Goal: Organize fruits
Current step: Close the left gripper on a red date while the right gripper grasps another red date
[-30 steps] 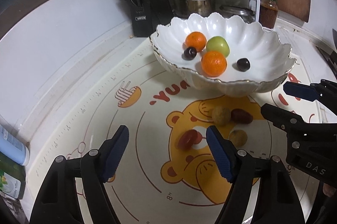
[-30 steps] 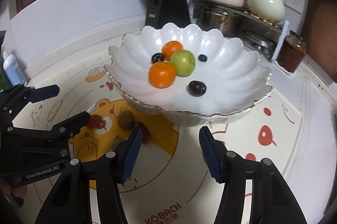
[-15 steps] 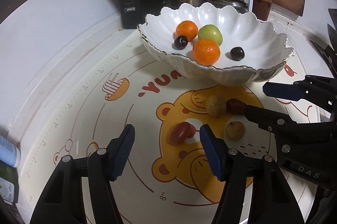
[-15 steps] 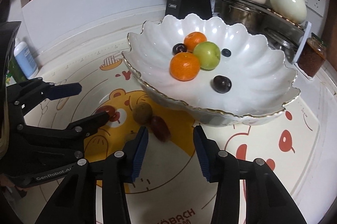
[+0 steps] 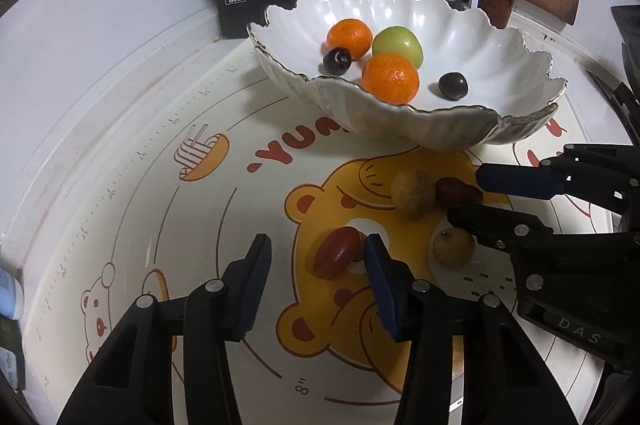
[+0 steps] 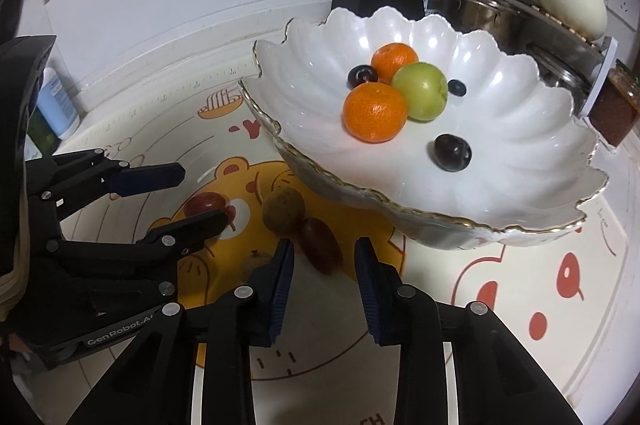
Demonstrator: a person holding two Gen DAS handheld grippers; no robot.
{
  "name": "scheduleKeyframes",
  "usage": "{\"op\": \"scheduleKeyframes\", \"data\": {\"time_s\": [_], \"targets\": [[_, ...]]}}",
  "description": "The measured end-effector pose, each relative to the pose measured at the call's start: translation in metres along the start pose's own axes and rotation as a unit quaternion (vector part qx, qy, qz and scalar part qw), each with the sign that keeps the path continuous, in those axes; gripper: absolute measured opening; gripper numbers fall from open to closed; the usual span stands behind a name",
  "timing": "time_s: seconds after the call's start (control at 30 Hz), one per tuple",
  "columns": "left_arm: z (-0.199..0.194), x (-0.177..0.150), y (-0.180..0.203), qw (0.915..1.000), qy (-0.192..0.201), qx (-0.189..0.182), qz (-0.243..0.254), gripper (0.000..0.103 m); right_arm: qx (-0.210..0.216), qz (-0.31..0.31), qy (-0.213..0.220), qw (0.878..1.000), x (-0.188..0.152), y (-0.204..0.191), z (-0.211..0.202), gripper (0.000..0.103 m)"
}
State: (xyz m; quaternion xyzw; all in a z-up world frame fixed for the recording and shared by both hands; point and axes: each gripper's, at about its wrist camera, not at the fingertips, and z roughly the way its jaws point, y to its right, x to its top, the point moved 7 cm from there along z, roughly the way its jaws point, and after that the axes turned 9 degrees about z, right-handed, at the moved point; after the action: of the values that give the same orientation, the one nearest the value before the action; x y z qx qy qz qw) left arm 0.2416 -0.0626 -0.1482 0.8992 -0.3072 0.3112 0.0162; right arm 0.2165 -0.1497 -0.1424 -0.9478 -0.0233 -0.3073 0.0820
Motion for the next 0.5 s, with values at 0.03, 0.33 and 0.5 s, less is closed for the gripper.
{"op": "scheduleKeyframes", "data": {"time_s": [0.03, 0.33, 0.5], "targets": [[0.0007, -0.0004, 0.0001, 1.0, 0.0, -0.002, 0.0, 0.045, 0.002, 0.0, -0.002, 1.0, -0.0004, -0.0001, 0.0016, 0.03], [0.002, 0.0023, 0.0037, 0.9997, 0.011, -0.02, 0.005, 0.032, 0.005, -0.004, -0.004, 1.0, 0.0013, -0.0005, 0.0092, 0.024], [0.0011, 0.0027, 0.0091, 0.9996, 0.013, -0.022, 0.012, 0.025, 0.007, 0.0, -0.001, 1.0, 0.0002, 0.0004, 0.008, 0.023]]}}
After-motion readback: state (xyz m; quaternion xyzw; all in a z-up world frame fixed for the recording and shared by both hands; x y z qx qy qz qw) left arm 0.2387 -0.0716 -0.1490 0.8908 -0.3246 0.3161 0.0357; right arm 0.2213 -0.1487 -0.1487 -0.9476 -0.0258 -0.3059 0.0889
